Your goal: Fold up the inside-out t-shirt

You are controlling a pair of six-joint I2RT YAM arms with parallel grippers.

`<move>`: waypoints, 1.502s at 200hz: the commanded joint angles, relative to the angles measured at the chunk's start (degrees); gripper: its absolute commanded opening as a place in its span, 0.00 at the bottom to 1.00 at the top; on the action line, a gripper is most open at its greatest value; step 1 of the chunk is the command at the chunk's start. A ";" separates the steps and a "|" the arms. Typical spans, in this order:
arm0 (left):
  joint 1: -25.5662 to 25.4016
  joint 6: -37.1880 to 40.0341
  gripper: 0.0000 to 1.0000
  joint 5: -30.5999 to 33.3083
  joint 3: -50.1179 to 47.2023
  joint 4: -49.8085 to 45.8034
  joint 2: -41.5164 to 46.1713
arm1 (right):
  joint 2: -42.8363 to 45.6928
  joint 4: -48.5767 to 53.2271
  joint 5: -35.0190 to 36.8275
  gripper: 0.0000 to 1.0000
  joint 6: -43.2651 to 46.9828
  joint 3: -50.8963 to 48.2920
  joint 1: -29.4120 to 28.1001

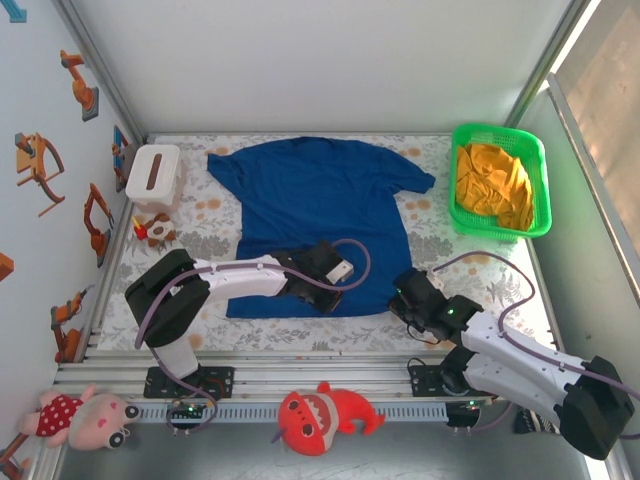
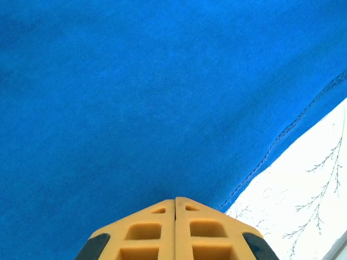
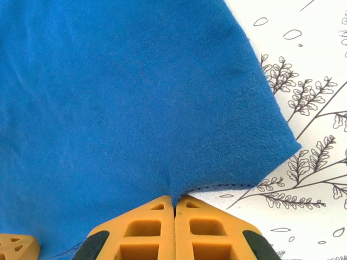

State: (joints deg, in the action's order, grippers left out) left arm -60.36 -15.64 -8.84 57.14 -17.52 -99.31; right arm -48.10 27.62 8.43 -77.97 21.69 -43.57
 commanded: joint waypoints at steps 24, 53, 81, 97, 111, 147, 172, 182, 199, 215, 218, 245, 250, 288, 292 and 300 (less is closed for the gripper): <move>-0.18 -0.09 0.37 -0.54 -0.71 0.13 1.02 | -0.16 0.32 2.03 0.00 -0.55 0.07 0.42; -0.29 -0.35 0.53 -0.52 -1.50 0.56 1.38 | -0.43 0.23 2.03 0.00 -0.60 0.03 0.42; -0.29 -0.52 0.45 -0.55 -1.97 1.04 0.74 | -0.57 0.23 1.95 0.00 -0.51 0.15 0.47; -0.28 -0.53 0.31 -0.65 -1.96 1.30 0.38 | -0.52 0.24 1.95 0.00 -0.46 0.19 0.50; -0.28 -0.62 0.27 -0.48 -1.95 1.50 0.50 | -0.50 0.24 1.90 0.00 -0.50 0.19 0.51; -0.29 -0.60 0.07 0.66 -1.57 0.84 2.27 | -0.47 0.18 1.94 0.00 -0.50 0.07 0.53; -0.28 -0.23 0.00 0.96 -0.55 -0.83 4.13 | -0.55 0.15 1.90 0.00 -0.49 0.15 0.51; -0.29 -0.10 0.00 1.06 -0.17 -1.40 4.82 | -0.64 0.16 1.94 0.00 -0.46 0.18 0.46; -0.23 0.08 0.00 1.11 0.50 -2.31 5.87 | -0.64 0.16 1.95 0.00 -0.39 0.32 0.50; -0.22 0.08 0.00 1.04 1.01 -3.10 6.91 | -0.52 0.16 1.86 0.00 -0.26 0.36 0.51; -0.26 0.08 0.00 1.02 1.04 -3.19 7.15 | -0.51 0.16 1.78 0.00 -0.21 0.38 0.48; -0.26 -0.12 0.00 0.68 1.83 -4.23 8.29 | -0.16 -0.54 -0.05 0.30 3.76 2.35 0.51; -0.27 -0.25 0.00 0.75 1.98 -4.47 8.40 | -0.16 -0.63 -0.67 0.35 4.62 3.06 0.50; -0.20 -1.27 0.00 1.95 2.22 -4.64 10.59 | 0.83 -2.36 -5.49 0.53 5.11 7.02 0.42; -0.19 -1.30 0.00 2.19 2.17 -4.60 10.95 | 0.90 -2.83 -5.89 0.54 5.11 7.27 0.42; -0.20 -1.50 0.00 2.68 2.05 -4.44 11.54 | 0.87 -3.94 -6.50 0.55 4.79 7.63 0.35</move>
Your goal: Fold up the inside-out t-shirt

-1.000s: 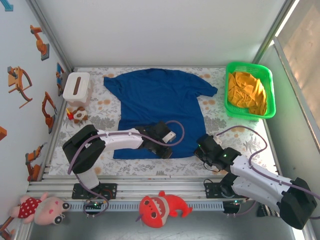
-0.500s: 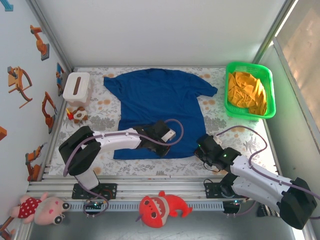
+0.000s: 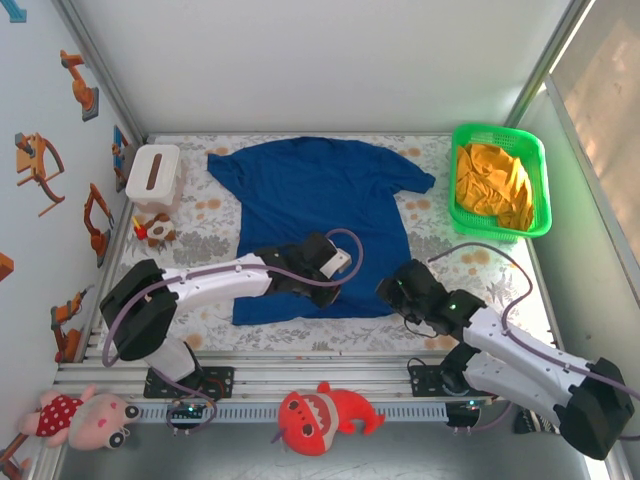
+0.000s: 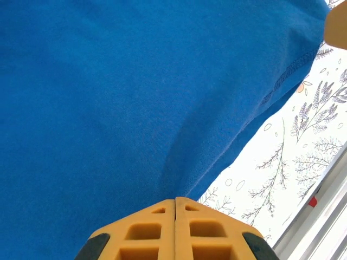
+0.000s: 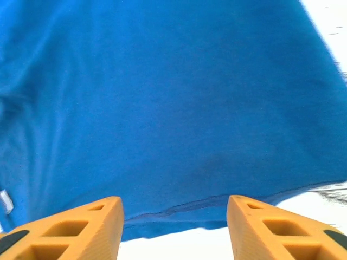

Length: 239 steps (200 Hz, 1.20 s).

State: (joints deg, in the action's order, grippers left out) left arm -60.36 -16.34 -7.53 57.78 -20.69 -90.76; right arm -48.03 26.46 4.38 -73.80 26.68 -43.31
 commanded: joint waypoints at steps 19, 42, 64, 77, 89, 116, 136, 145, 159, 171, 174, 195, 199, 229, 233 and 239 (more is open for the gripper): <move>-0.20 -1.38 0.00 2.92 1.04 -0.82 4.50 | 0.25 -6.82 -3.62 0.57 -2.40 2.70 -0.43; -0.20 -1.94 0.00 5.00 0.20 0.13 6.74 | -1.81 -11.90 -3.53 0.61 -6.36 2.47 -1.86; -0.20 -2.12 0.00 7.22 0.00 0.08 8.05 | -4.47 -16.43 -2.83 0.67 -9.86 2.33 -3.77; -0.11 -2.10 0.00 8.03 -0.16 0.11 8.79 | -6.25 -18.92 -2.47 0.77 -11.36 2.47 -5.11; -0.09 -2.04 0.00 8.61 -0.26 0.02 9.20 | -7.84 -21.03 -1.90 0.77 -12.71 2.51 -6.29; -0.11 -2.11 0.00 9.01 -0.71 0.46 9.94 | -11.74 -25.22 0.32 0.77 -15.94 2.27 -8.06; -0.07 -2.12 0.00 9.20 -1.91 1.34 11.11 | -15.32 -29.42 1.36 0.77 -18.17 2.11 -8.20; -0.06 -2.12 0.00 9.23 -2.58 1.74 11.73 | -17.42 -31.47 1.59 0.77 -19.07 2.27 -8.19; -0.11 -1.99 0.00 9.20 -3.70 2.31 12.89 | -20.95 -35.33 1.51 0.77 -20.41 2.50 -8.24; -0.08 -1.74 0.00 9.02 -4.31 2.66 13.68 | -24.29 -39.11 0.79 0.77 -21.62 2.89 -8.19; -0.11 -1.68 0.00 9.00 -4.46 2.75 13.88 | -25.21 -39.92 0.54 0.77 -21.96 3.02 -8.19; -0.11 -1.09 0.00 8.85 -5.21 2.93 14.97 | -30.27 -46.55 -0.12 0.76 -23.68 3.20 -8.18; -0.09 -1.02 0.00 8.85 -5.35 2.86 15.13 | -31.22 -47.49 -0.12 0.74 -24.00 3.23 -8.19; 0.30 -0.71 0.00 8.54 -5.92 2.24 15.59 | -34.65 -54.09 -0.16 0.25 -24.35 2.89 -8.19; 0.25 -0.71 0.00 8.58 -6.04 2.17 15.54 | -34.67 -54.37 -0.25 0.17 -24.37 2.87 -8.19; 0.35 -0.71 0.00 8.50 -6.20 2.06 15.61 | -34.61 -54.49 -0.25 0.03 -24.29 2.86 -8.19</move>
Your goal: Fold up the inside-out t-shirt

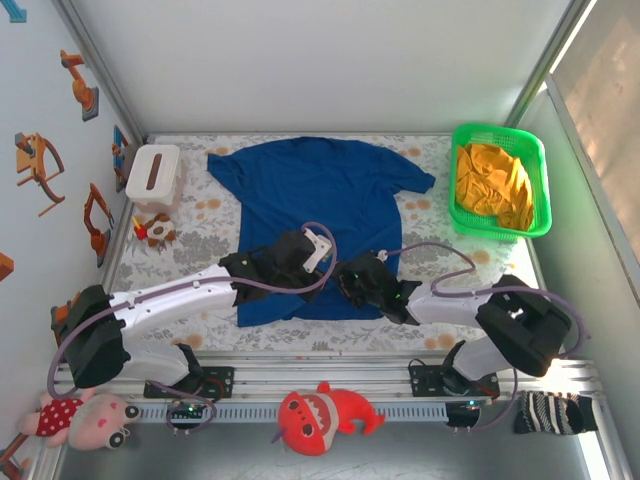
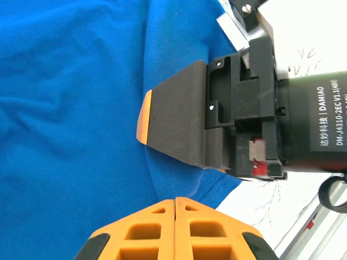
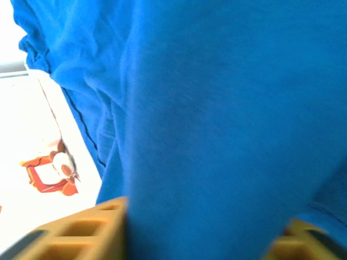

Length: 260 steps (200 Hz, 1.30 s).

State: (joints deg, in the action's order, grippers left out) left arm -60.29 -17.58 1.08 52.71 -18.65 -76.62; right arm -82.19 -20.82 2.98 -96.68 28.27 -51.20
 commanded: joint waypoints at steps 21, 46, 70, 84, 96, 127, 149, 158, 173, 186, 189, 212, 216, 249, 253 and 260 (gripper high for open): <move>0.75 0.62 0.04 0.58 -1.85 0.03 1.61 | 1.30 -6.94 1.56 0.00 -0.93 0.65 -0.30; 0.81 1.29 0.54 2.42 -3.58 0.70 2.62 | 6.09 -1.91 2.79 0.00 0.72 0.48 -0.32; 0.37 2.23 0.68 3.43 -5.66 2.01 3.48 | 11.24 7.71 3.86 0.00 4.37 3.33 -0.30; -0.66 2.75 0.73 4.51 -6.69 2.95 3.58 | 13.39 11.75 4.71 0.00 6.07 4.56 -0.30; -1.92 2.98 0.76 6.31 -7.38 3.92 3.34 | 14.67 13.75 5.26 0.00 6.68 5.10 -0.26; -5.67 3.65 0.81 12.03 -8.17 6.62 2.06 | 15.75 15.14 5.63 0.00 7.05 5.39 -0.22; -8.03 3.96 0.84 14.89 -8.93 9.53 1.39 | 15.50 15.26 5.54 0.00 7.09 5.50 -0.26; -8.90 4.00 0.85 16.05 -9.19 10.64 1.05 | 15.40 15.15 5.41 0.00 7.06 5.52 -0.23; -9.61 3.74 0.86 16.51 -9.62 12.05 0.28 | 15.35 15.22 5.45 0.00 7.08 5.50 -0.22; -10.29 3.67 0.87 16.49 -9.90 13.08 -0.73 | 15.38 15.20 5.50 0.00 6.97 5.48 -0.26; -10.48 3.62 0.87 16.64 -9.86 13.23 -0.99 | 15.34 15.19 5.54 0.00 6.99 5.52 -0.23; -11.57 3.52 0.87 17.00 -9.64 14.64 -3.58 | 15.20 15.28 5.34 0.00 7.14 5.97 -0.21; -11.75 3.52 0.87 17.10 -9.56 14.94 -4.04 | 15.20 15.18 5.32 0.00 7.20 6.05 -0.26; -12.29 3.23 0.90 20.93 -8.68 16.57 -8.65 | 15.20 15.28 4.92 0.00 7.43 6.53 -0.24; -12.35 3.03 0.90 22.07 -8.53 16.56 -9.28 | 15.28 15.34 4.93 0.00 7.47 6.54 -0.26; -12.32 2.84 0.91 24.47 -8.25 16.61 -10.32 | 15.46 15.51 4.93 0.00 7.42 6.53 -0.22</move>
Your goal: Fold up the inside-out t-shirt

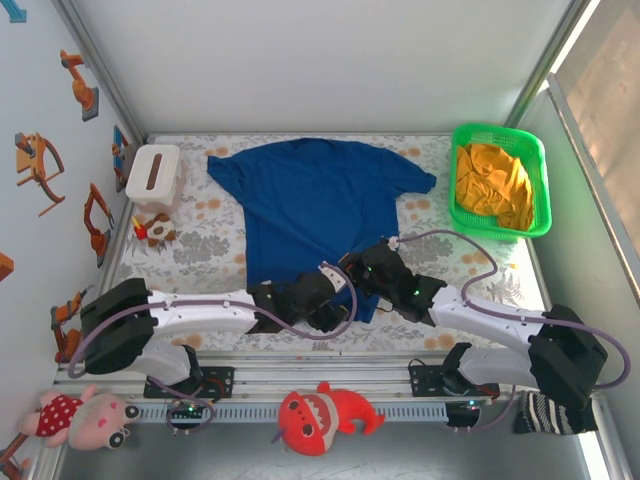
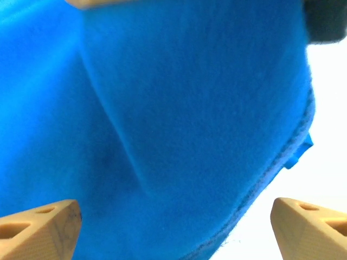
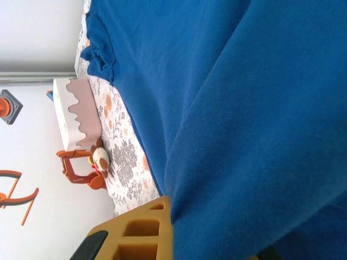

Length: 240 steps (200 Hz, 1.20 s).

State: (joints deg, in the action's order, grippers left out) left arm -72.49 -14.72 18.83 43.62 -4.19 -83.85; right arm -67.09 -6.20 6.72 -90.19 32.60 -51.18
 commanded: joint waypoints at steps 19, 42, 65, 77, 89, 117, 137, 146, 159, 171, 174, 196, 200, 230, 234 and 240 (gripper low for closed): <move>0.40 -0.48 0.86 12.60 1.38 1.58 -4.51 | 1.29 1.48 1.15 0.00 0.96 1.93 -0.24; 2.60 0.28 0.37 14.47 2.52 -0.07 -3.32 | 2.98 2.51 1.61 0.00 0.94 0.78 -0.23; 5.48 2.49 0.00 8.90 4.68 -2.70 0.37 | 5.03 3.56 1.85 0.03 1.41 -0.61 -0.22; 7.02 3.62 0.00 4.58 6.97 -5.85 2.68 | 6.63 4.78 2.23 0.21 3.09 -1.47 -0.23; 8.21 4.58 0.00 0.69 9.91 -9.44 4.50 | 8.80 5.79 2.91 0.32 4.89 -2.64 -0.19; 10.07 6.81 0.00 -6.90 17.55 -18.61 6.14 | 15.27 4.50 3.97 0.19 15.37 -6.66 -0.26; 11.26 7.59 0.00 -8.75 21.63 -23.37 6.01 | 17.74 4.61 2.23 0.00 27.95 -6.57 -1.62; 12.06 7.70 0.00 -9.83 23.07 -24.71 6.01 | 17.57 3.85 1.63 0.00 32.36 -6.35 -3.26; 13.21 7.88 0.00 -11.43 24.58 -26.05 6.07 | 15.62 1.24 1.09 0.00 36.79 -5.99 -6.08; 13.88 8.20 0.00 -12.10 25.62 -26.93 6.14 | 12.21 -1.47 1.78 0.00 39.67 -5.20 -9.35; 14.07 8.23 0.00 -12.22 25.78 -27.12 6.10 | 11.18 -2.52 2.07 0.00 40.26 -5.04 -10.13; 14.64 8.72 0.00 -12.68 27.52 -28.74 6.13 | 2.42 -9.26 4.36 0.00 44.07 -2.73 -15.39; 14.78 8.79 0.00 -12.84 27.69 -28.96 6.12 | 0.66 -10.41 4.62 0.00 44.58 -2.14 -16.00; 15.18 9.33 0.00 -13.25 29.06 -30.74 6.22 | -10.95 -16.82 7.53 0.00 46.31 1.26 -17.60; 15.24 9.41 0.00 -13.22 29.15 -31.03 6.25 | -11.89 -17.11 8.65 0.00 46.30 1.59 -17.64; 15.35 9.48 0.00 -13.21 29.24 -31.44 6.50 | -13.03 -17.46 10.24 0.00 46.74 2.06 -17.50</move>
State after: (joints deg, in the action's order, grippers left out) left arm -57.65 -6.92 7.18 70.63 -32.21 -78.50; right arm -75.70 -16.62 10.31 -47.86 31.92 -68.64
